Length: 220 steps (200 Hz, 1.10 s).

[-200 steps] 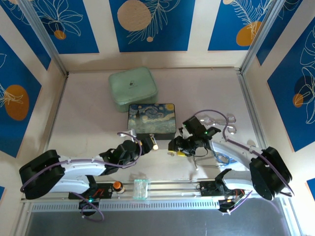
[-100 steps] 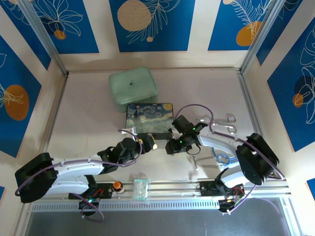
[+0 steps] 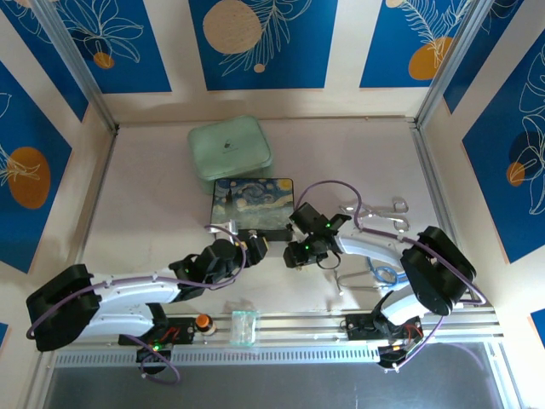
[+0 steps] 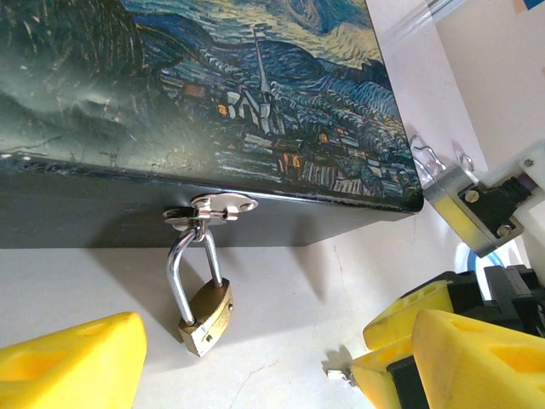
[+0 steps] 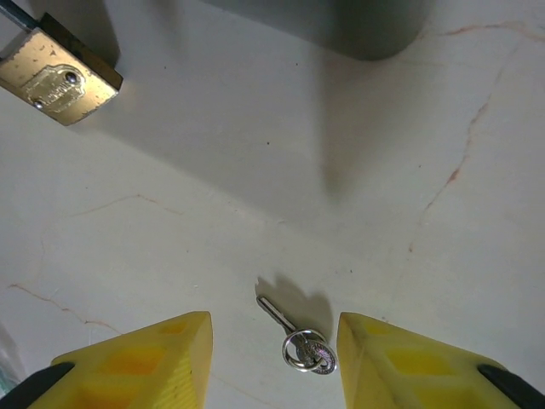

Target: Unlock the padlock with the key

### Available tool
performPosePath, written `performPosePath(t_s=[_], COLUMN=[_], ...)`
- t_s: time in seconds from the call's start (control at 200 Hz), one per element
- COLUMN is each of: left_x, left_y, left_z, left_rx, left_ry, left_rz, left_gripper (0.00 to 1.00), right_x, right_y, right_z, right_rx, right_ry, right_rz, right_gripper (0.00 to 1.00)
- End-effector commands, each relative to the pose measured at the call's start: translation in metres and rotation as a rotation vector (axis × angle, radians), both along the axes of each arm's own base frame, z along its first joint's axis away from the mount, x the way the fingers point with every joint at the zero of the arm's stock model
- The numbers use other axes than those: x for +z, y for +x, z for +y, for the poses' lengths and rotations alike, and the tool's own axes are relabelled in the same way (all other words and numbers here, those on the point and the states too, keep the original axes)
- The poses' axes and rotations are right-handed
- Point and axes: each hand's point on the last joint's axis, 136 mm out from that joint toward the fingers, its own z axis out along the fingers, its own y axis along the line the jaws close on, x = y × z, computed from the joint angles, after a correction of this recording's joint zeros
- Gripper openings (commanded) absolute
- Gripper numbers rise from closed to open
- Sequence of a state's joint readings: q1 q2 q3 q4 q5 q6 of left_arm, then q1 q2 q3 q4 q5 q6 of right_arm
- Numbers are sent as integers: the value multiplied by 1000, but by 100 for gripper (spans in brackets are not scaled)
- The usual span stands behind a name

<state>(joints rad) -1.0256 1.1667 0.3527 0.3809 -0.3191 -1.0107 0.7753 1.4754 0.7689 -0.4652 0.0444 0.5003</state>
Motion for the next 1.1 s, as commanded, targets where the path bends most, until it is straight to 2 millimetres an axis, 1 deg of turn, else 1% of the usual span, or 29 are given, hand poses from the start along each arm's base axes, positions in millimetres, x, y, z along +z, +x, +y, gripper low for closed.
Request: performPosePath(t_s=[0.0,0.165,0.265,0.375,0.48,0.605,0.745,0.825,0.951,1.096], left_x=[0,-2,-2,-2,-1,-2,-3,-3,-3,-3], left_y=[-1,-1,-1,0,-1,-1,-2,-2,-2,-2], left_z=[-5,-6,-5,-5,-5,-2,0,2,3,2], left_rx=[-17,-17,-13,-11,-12,-6,3,9,13,13], left_ry=[3,0,1,2,-1,-2,-15,-17,-20,-19], left_rz=[-11,-4,-7,-9,-8,-10,-4,-5,-5,-4], left_gripper=[81,81,81,81,81,81,81,81,81,81], right_x=[-20,-22,-20,-13,-13,-15,-17,-17,-21,-23], right_y=[-27,-33,-37,-33,-31,-32,-30,-27,-23,-24], right_z=[-14,-16,-18,-17,-18,-13,-15,-17,-33,-30], right_rx=[-25,-43,-77,-96,-76,-37,-21,-39,-114,-161], right_ry=[-52,-66,-22,25,-6,-22,-88,-108,-214,-248], right_rz=[108,118,121,114,92,84,52,36,27,12], right_gripper=[43,38,38,40,41,41,41,40,37,36])
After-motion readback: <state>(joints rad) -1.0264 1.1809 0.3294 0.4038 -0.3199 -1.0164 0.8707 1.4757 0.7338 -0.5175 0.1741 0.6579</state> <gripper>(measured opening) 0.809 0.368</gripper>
